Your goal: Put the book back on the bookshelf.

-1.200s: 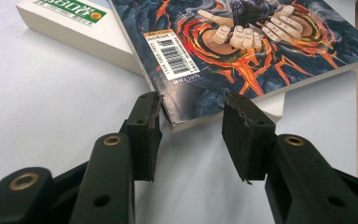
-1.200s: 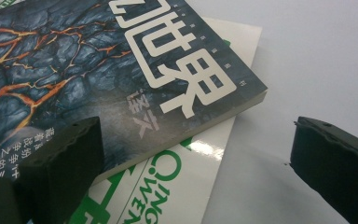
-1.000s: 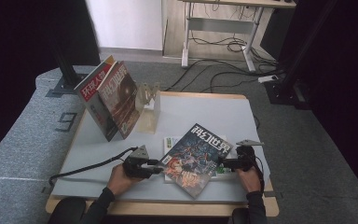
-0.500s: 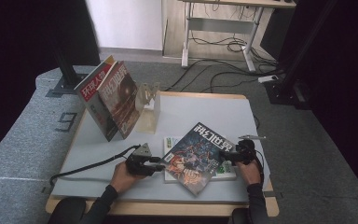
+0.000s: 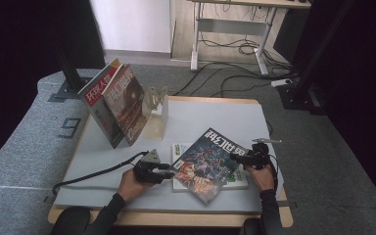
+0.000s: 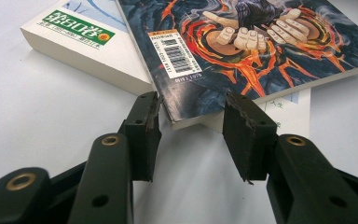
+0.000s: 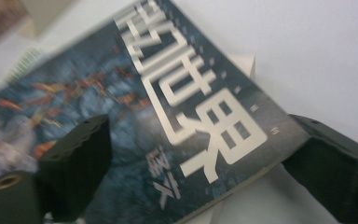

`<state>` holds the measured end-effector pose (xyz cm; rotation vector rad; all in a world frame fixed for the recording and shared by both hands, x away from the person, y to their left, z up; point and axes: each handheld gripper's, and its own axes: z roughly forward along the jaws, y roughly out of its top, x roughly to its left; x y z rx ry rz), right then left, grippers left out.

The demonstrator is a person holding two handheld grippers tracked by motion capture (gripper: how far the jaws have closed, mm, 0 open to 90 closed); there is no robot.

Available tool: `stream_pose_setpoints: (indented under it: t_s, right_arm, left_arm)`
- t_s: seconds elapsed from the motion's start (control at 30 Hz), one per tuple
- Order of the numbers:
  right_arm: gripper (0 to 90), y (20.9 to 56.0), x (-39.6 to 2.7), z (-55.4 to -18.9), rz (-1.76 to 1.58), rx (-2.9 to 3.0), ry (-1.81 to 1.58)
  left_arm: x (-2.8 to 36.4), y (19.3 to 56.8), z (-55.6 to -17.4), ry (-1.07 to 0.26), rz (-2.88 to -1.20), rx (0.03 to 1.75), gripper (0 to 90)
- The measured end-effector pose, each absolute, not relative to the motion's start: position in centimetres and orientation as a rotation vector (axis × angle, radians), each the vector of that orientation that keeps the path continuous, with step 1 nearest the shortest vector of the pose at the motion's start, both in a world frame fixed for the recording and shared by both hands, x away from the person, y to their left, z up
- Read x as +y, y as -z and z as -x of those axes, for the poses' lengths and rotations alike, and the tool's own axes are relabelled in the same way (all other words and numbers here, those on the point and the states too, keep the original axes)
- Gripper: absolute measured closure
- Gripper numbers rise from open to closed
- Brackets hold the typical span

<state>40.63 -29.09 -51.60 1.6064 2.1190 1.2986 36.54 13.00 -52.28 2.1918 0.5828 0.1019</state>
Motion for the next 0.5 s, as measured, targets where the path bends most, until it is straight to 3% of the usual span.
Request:
stream_pose_setpoints:
  t_s: [0.1,0.3,0.5]
  right_arm:
    - [15.9,51.0,-29.2,-40.4,-1.603,2.097,-1.340]
    - [37.2,49.8,-28.9,-39.9,-1.563,2.046,-1.293]
    - [46.7,49.8,-28.7,-39.6,-1.544,2.040,-1.229]
  left_arm:
    - [13.0,52.3,-36.6,-0.101,-2.192,0.583,55.5]
    - [13.0,52.3,-36.5,-0.101,-2.191,0.585,55.5]
    - [13.0,52.3,-36.5,-0.103,-2.189,0.586,55.4]
